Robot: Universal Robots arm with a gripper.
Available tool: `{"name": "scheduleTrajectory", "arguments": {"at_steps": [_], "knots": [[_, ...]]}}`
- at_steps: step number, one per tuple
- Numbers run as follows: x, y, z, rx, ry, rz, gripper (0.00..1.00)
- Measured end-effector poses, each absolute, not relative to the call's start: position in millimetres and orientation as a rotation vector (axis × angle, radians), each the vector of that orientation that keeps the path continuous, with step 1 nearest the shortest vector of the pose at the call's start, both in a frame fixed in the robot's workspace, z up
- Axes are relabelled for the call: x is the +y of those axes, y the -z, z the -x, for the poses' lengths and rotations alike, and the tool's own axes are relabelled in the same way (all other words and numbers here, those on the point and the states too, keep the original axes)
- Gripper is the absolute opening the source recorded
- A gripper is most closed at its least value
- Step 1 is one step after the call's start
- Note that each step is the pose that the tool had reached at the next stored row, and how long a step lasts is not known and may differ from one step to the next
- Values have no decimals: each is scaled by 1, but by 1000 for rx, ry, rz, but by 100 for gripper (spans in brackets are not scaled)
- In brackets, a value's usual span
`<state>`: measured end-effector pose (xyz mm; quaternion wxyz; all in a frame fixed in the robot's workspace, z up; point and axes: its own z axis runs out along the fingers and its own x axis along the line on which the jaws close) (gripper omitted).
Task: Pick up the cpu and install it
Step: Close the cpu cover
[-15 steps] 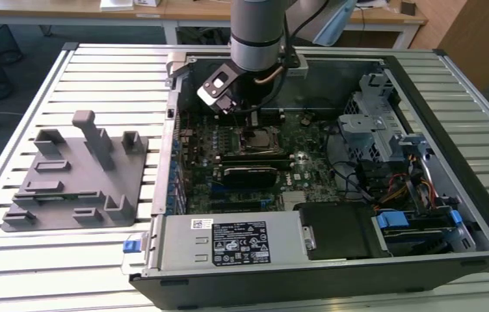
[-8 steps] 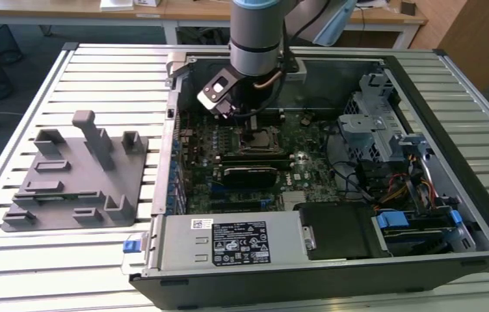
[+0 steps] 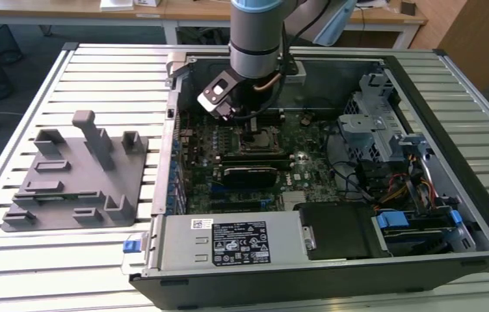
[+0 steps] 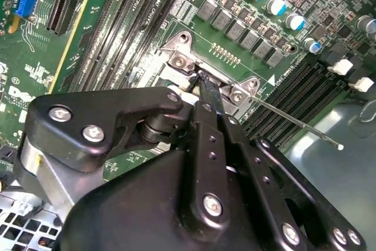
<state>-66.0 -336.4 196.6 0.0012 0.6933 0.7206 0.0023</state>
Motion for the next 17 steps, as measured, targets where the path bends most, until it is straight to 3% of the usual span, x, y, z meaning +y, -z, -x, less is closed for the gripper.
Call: {"name": "scheduleTrajectory", "arguments": {"at_steps": [17], "knots": [[-336, -199, 61, 2261, -12, -2182, 11]]}}
